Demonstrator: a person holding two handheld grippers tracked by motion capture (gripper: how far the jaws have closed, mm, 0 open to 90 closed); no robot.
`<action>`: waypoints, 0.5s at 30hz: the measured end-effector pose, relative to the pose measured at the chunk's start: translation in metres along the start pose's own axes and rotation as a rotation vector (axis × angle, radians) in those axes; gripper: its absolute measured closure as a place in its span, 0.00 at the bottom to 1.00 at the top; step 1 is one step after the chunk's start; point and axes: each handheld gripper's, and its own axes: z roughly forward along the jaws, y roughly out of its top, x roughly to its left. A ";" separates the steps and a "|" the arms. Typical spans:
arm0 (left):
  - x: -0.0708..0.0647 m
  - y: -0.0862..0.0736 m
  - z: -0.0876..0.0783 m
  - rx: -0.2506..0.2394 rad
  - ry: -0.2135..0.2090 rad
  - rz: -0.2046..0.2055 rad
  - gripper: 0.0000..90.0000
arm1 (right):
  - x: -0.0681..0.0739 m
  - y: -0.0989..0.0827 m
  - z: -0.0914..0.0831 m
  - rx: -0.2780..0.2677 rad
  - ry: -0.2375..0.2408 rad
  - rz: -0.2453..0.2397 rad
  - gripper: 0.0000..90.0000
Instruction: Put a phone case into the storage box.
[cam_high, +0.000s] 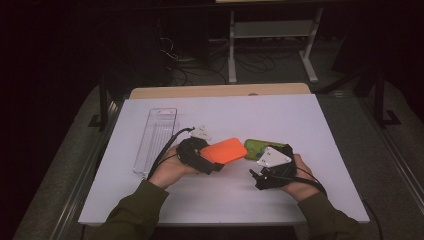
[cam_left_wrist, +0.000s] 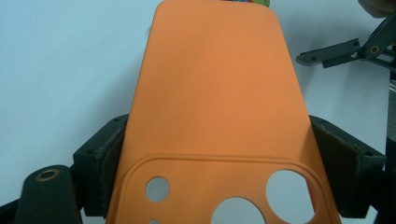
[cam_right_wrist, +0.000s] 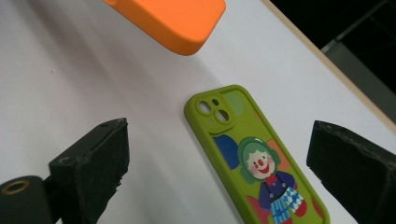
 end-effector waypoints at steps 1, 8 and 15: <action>0.000 0.000 0.000 0.000 0.000 0.000 0.17 | 0.001 0.000 0.000 -0.003 -0.008 -0.010 0.06; 0.000 0.000 0.000 0.001 0.001 0.003 0.17 | 0.007 0.001 0.000 -0.009 -0.049 -0.090 0.06; -0.001 0.000 0.001 -0.002 -0.004 -0.004 0.17 | 0.012 0.002 -0.001 -0.009 -0.087 -0.205 0.06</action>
